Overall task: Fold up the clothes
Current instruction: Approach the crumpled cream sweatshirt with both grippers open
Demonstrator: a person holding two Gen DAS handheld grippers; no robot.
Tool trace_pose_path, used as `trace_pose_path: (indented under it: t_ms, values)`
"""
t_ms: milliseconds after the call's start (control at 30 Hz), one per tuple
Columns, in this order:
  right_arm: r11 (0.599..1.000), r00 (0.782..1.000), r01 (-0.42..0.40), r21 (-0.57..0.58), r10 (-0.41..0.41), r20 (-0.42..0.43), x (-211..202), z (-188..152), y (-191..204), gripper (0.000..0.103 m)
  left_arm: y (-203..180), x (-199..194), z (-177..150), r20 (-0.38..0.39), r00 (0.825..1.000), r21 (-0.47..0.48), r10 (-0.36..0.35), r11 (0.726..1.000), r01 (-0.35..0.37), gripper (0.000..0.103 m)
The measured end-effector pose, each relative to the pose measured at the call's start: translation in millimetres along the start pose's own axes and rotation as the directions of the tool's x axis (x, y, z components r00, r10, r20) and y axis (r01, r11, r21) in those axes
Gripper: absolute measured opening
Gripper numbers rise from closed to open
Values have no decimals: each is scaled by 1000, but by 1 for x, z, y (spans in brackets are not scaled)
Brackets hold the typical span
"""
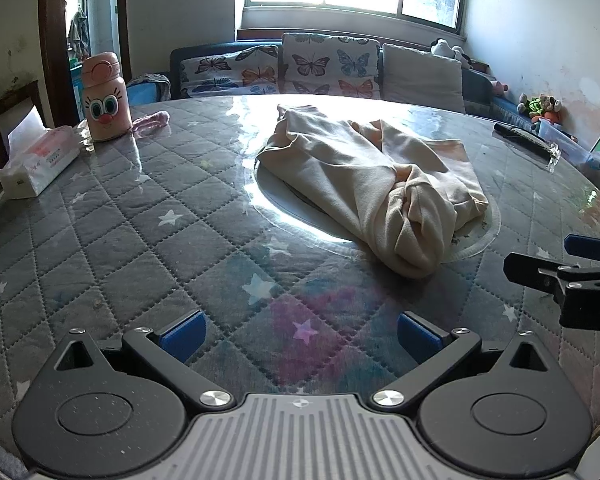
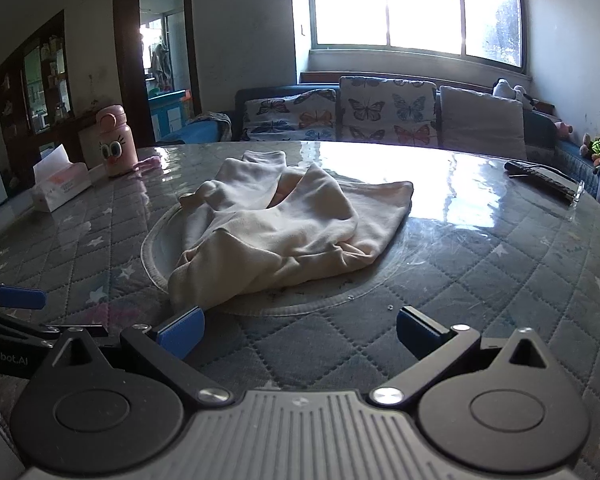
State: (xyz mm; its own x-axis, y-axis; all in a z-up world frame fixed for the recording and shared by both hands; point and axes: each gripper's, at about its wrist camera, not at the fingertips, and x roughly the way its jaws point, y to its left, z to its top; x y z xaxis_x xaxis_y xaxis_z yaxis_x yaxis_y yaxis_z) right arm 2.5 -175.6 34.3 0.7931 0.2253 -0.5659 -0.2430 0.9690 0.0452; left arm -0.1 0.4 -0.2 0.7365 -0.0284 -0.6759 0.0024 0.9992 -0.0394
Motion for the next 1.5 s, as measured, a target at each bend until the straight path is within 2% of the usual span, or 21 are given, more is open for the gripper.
trace_pose_path:
  t_ms: [233,367,1500]
  values:
    - [1000,1000,-13,-2,13,-23,-3,-5,8,103,0,-3,-5,13,1000,4,-2,1000,2,103]
    - [1000,998,-29,6,29,-48,0,-5,8,103,-1,-7,-9,-7,1000,-1,1,1000,-1,103]
    - [999,996,-46,-12,45,-74,10,0,10,103,-4,4,1,-36,999,23,12,1000,-12,103]
